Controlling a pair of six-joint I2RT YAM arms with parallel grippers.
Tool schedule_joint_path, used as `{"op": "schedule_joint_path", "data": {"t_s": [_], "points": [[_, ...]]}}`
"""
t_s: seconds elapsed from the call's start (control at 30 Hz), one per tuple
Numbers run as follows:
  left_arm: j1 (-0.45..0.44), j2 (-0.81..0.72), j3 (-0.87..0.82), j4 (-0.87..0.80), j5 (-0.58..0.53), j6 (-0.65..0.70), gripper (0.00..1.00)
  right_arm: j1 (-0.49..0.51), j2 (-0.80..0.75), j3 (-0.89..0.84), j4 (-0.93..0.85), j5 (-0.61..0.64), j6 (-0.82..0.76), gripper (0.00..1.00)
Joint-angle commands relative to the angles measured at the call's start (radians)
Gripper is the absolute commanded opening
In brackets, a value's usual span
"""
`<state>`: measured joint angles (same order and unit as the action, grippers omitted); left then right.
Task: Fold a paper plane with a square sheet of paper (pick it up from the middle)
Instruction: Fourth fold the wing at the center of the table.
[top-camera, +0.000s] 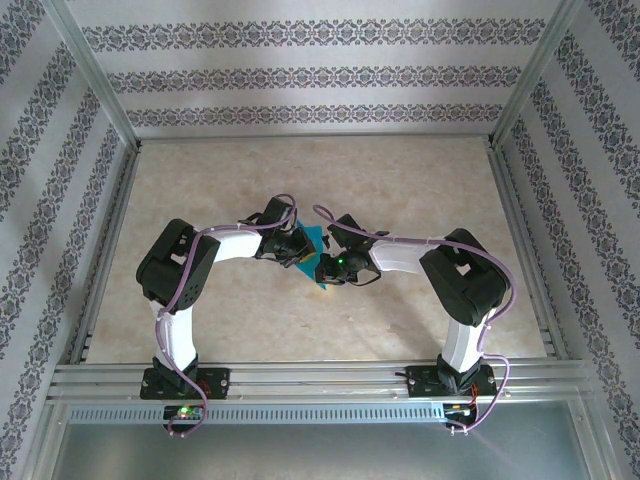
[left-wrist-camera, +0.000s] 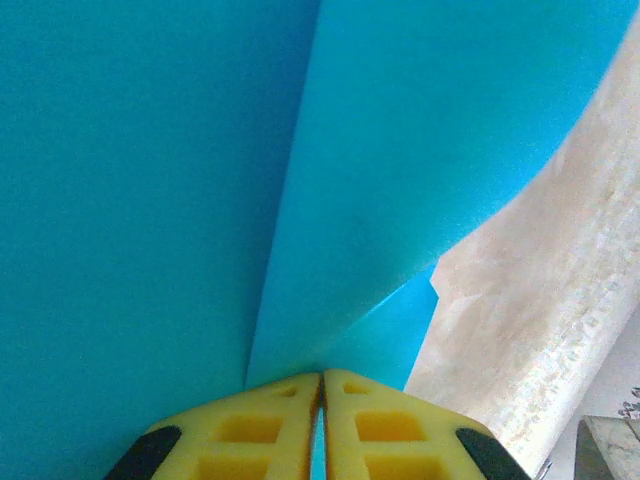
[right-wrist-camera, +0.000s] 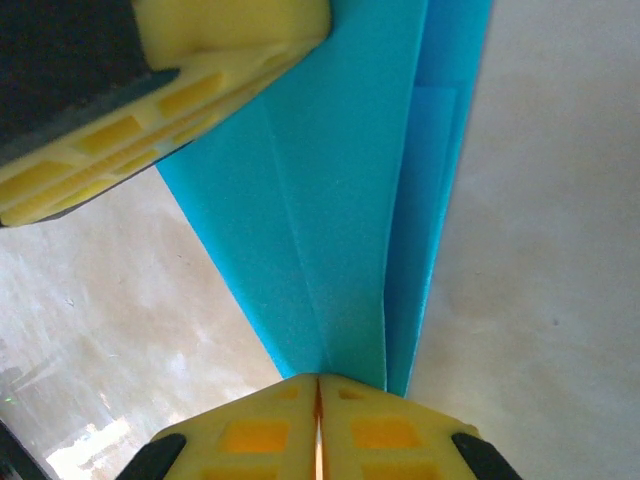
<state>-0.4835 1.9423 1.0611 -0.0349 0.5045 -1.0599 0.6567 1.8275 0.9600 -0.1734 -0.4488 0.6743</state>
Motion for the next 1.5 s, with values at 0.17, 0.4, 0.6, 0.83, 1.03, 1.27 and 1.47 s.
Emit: {"op": "schedule_joint_path", "data": {"t_s": [0.17, 0.4, 0.6, 0.83, 1.03, 1.27, 1.47], "points": [[-0.009, 0.106, -0.022, -0.218, -0.13, -0.006, 0.12, -0.024, 0.017, -0.055, -0.017, -0.029, -0.014, 0.1], [-0.008, 0.125, -0.002, -0.27, -0.157, 0.003, 0.12, -0.037, -0.02, -0.109, 0.006, -0.119, -0.033, 0.1], [-0.007, 0.136, 0.012, -0.294, -0.169, 0.003, 0.12, -0.039, -0.044, -0.137, -0.008, -0.128, -0.045, 0.1], [-0.009, 0.139, 0.024, -0.31, -0.175, 0.006, 0.12, -0.042, -0.093, -0.173, -0.044, -0.111, -0.054, 0.1], [-0.008, 0.137, 0.032, -0.307, -0.164, 0.011, 0.12, -0.06, -0.217, -0.18, -0.035, -0.101, -0.071, 0.1], [-0.009, 0.13, 0.037, -0.298, -0.151, 0.011, 0.12, -0.042, -0.192, -0.07, -0.012, -0.052, -0.081, 0.09], [-0.01, 0.123, 0.035, -0.283, -0.136, 0.005, 0.12, 0.0, -0.067, 0.009, 0.015, -0.017, -0.058, 0.05]]}}
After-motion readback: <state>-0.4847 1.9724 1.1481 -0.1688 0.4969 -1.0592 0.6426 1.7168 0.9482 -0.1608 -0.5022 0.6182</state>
